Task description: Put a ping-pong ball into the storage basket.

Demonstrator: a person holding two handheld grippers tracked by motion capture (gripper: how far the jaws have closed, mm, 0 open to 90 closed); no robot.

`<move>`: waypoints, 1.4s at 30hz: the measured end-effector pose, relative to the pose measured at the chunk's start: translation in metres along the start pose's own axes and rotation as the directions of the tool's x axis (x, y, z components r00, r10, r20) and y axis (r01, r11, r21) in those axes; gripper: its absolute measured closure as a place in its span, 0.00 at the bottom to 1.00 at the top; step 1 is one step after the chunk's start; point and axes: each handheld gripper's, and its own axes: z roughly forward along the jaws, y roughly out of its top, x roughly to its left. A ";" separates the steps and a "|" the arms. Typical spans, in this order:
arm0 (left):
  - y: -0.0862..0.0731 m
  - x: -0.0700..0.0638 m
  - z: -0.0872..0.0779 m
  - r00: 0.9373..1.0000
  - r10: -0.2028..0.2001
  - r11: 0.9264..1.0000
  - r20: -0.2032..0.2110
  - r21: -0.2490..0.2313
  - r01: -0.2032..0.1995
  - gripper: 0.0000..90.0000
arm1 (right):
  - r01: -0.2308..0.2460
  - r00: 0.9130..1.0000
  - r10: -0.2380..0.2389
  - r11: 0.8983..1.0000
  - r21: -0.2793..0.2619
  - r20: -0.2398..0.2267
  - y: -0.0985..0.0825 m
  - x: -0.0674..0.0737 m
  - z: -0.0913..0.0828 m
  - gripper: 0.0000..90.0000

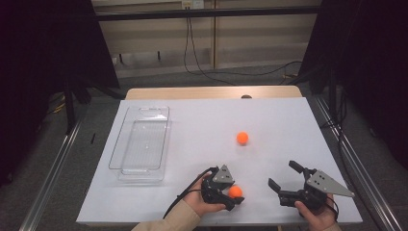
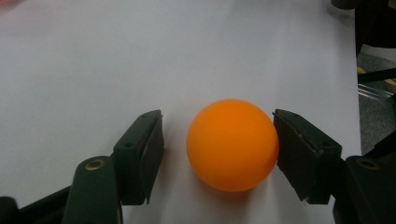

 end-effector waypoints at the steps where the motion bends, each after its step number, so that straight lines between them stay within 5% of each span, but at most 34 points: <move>1: 0.000 0.000 0.000 1.000 -0.002 1.000 -0.001 -0.003 0.002 0.39 | 0.000 1.000 0.000 1.000 0.000 0.000 0.000 0.000 0.000 0.03; 23: 0.000 -0.001 -0.002 0.999 0.034 0.999 -0.037 0.017 -0.034 0.56 | -0.002 1.000 0.002 1.000 -0.001 0.001 0.000 0.000 0.000 0.03; 42: 0.000 0.002 -0.003 1.000 -0.005 1.000 -0.010 0.001 0.005 0.56 | -0.004 1.000 0.004 1.000 -0.002 0.001 0.000 0.000 0.000 0.03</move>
